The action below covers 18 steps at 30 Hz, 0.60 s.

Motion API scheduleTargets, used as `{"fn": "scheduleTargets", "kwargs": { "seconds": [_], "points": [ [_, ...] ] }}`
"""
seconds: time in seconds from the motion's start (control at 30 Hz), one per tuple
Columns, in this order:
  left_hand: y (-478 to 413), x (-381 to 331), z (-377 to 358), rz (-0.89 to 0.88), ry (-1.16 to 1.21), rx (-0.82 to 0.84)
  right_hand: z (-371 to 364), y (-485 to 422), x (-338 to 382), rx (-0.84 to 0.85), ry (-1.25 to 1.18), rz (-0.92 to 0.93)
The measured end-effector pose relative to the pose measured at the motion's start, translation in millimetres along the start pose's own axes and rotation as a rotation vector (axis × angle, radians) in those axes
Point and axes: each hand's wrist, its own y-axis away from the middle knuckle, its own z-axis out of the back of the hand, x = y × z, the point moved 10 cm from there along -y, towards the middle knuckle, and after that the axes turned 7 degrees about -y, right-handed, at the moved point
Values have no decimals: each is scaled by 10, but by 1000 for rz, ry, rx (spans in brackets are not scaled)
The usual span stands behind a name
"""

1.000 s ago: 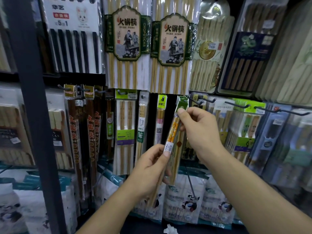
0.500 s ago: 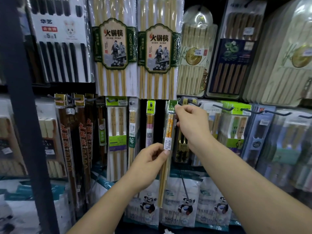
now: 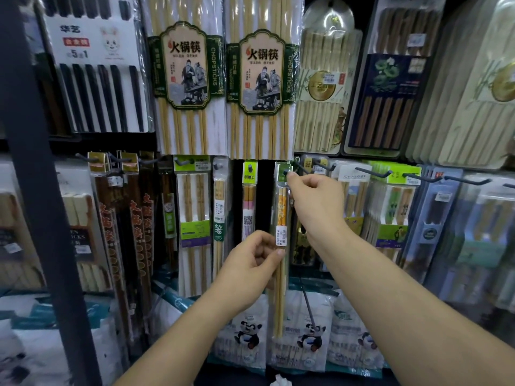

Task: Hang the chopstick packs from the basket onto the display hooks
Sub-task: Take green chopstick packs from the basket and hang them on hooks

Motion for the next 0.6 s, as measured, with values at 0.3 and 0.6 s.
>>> {"fn": "scheduleTargets", "kwargs": {
  "seconds": [0.3, 0.6],
  "points": [
    [-40, -454, 264, -242, -552, -249, 26, 174, -203, 137, -24, 40],
    [-486, -97, -192, 71, 275, -123, -449, 333, -760, 427, -246, -152]
  ]
}}
